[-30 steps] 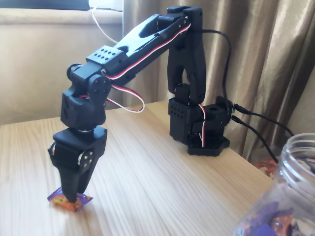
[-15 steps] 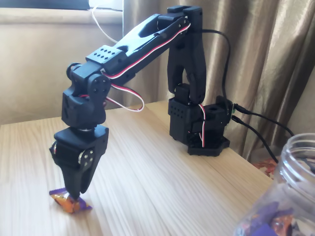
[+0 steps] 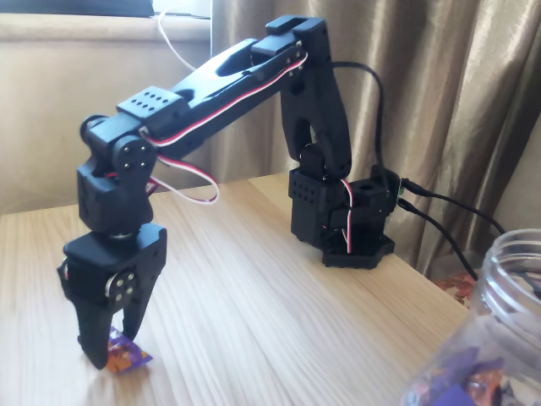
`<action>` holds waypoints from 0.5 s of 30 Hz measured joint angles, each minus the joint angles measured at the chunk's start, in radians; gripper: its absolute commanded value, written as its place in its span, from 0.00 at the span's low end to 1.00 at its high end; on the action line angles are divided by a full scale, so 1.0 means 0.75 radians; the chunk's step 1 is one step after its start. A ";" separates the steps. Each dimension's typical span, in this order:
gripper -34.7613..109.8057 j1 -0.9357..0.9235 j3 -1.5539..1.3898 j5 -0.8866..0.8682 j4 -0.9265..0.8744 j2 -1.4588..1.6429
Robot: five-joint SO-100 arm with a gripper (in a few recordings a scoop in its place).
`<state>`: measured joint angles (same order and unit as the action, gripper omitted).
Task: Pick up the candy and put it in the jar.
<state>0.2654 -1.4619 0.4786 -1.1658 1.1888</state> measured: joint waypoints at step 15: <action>0.29 -0.014 0.084 -0.029 -0.039 -0.057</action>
<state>0.2546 -1.3990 0.4571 -1.1950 1.1459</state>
